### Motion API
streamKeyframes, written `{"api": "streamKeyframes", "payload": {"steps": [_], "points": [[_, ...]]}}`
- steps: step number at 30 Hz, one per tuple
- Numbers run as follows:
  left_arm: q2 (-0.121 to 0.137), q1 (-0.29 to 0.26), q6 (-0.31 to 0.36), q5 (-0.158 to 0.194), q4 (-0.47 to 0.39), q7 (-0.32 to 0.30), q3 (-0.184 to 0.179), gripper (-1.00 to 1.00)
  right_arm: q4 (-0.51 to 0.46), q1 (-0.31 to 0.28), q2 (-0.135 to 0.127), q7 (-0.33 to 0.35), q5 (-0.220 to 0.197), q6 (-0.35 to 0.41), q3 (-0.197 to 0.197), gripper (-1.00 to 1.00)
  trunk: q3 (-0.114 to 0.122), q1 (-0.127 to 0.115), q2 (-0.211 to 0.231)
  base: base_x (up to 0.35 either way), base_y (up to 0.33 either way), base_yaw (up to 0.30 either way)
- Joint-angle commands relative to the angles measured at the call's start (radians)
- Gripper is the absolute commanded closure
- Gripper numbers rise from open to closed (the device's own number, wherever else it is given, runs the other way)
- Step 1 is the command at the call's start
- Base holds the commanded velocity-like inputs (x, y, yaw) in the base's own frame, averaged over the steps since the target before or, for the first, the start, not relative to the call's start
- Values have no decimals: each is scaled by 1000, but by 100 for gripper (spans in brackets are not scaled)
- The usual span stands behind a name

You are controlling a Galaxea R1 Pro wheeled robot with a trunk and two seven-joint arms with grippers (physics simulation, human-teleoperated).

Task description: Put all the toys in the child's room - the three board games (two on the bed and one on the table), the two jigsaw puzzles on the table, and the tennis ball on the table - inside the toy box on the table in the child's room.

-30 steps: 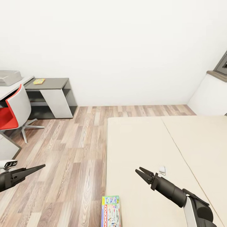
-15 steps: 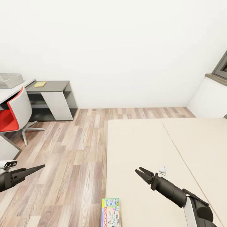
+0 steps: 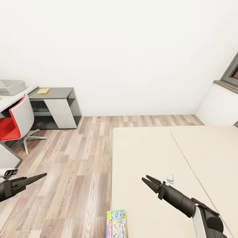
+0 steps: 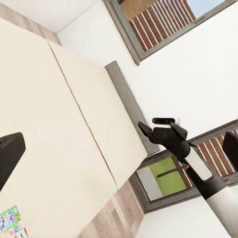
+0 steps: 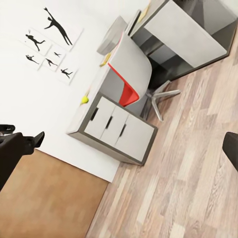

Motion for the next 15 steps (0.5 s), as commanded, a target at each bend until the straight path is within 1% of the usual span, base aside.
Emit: {"api": "streamKeyframes", "payload": {"steps": [1,10,15], "points": [[0,-1,11,-1,0,-4,0,-100,0,-1,1,3,-2,7,-2,-100,0,1,-2,0,0,0],[0,-1,10,-1,0,-4,0,-100,0,-1,0,3,-3,7,-2,-100,15,1,-2,0,0,0],[0,-1,-6,-1,1,-4,1,-100,0,-1,2,3,-2,7,-2,-100,23,1,-2,0,0,0]]}}
